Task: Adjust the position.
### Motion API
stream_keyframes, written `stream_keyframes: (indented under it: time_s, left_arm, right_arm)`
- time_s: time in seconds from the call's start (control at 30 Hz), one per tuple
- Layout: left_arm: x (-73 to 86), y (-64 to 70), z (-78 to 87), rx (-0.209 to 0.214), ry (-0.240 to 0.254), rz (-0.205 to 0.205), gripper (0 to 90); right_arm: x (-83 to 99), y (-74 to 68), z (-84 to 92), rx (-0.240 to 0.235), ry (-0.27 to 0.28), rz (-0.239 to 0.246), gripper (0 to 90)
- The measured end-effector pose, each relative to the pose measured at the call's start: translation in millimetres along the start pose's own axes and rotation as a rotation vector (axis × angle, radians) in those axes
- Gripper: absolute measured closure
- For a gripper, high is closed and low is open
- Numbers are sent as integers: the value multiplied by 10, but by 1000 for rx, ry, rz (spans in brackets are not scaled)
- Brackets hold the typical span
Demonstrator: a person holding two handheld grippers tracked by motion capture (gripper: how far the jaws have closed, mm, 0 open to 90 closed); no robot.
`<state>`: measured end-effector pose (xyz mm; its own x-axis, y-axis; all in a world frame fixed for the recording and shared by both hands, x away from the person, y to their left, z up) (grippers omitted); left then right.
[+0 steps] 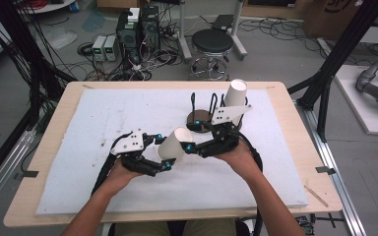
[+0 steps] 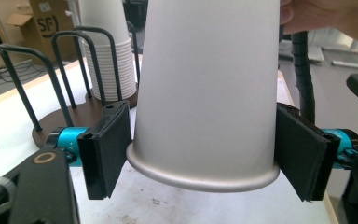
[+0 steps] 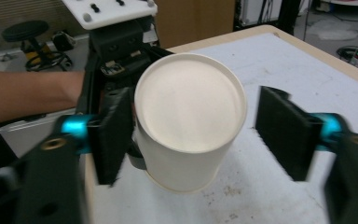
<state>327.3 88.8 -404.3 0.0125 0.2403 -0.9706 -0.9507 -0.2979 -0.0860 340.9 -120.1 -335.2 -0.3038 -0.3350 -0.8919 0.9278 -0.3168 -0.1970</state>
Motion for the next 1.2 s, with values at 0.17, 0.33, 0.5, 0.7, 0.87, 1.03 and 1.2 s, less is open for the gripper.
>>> stream_keyframes:
  time_s: [0.17, 0.33, 0.5, 0.7, 0.87, 1.03, 1.2]
  left_arm:
    - [-94, -5, 2, 15, -93, -43, 250]
    - [-142, -30, -7, 29, -157, -59, 250]
    - [-196, -42, -40, 46, -217, -60, 250]
    - [-249, -36, -97, 62, -288, -87, 250]
    - [-258, -18, -148, 81, -335, -102, 249]
    - [-246, 7, -195, 97, -356, -114, 249]
    - [-222, 36, -216, 114, -380, -124, 249]
  right_arm:
    - [-6, 4, 65, 4, -13, 35, 207]
    - [-19, 12, 151, 11, -28, 84, 204]
    - [-19, 11, 200, 26, -84, 156, 204]
    - [-37, 26, 231, 30, -165, 219, 205]
    - [-40, 53, 207, 24, -227, 238, 205]
    - [-39, 37, 143, 3, -290, 278, 205]
    - [8, 23, 42, -17, -363, 303, 204]
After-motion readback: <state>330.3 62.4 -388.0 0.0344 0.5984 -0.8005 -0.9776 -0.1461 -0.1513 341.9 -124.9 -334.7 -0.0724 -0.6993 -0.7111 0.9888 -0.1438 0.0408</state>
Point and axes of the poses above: each handheld gripper's, and its own axes: z roughly backward along the jaws, x roughly out of its underside, y roughly to its right, the point moved 4 cm from there along -z, roughly forward along the jaws, and after that the axes turned 5 degrees about -z, right-handed, at the moved point
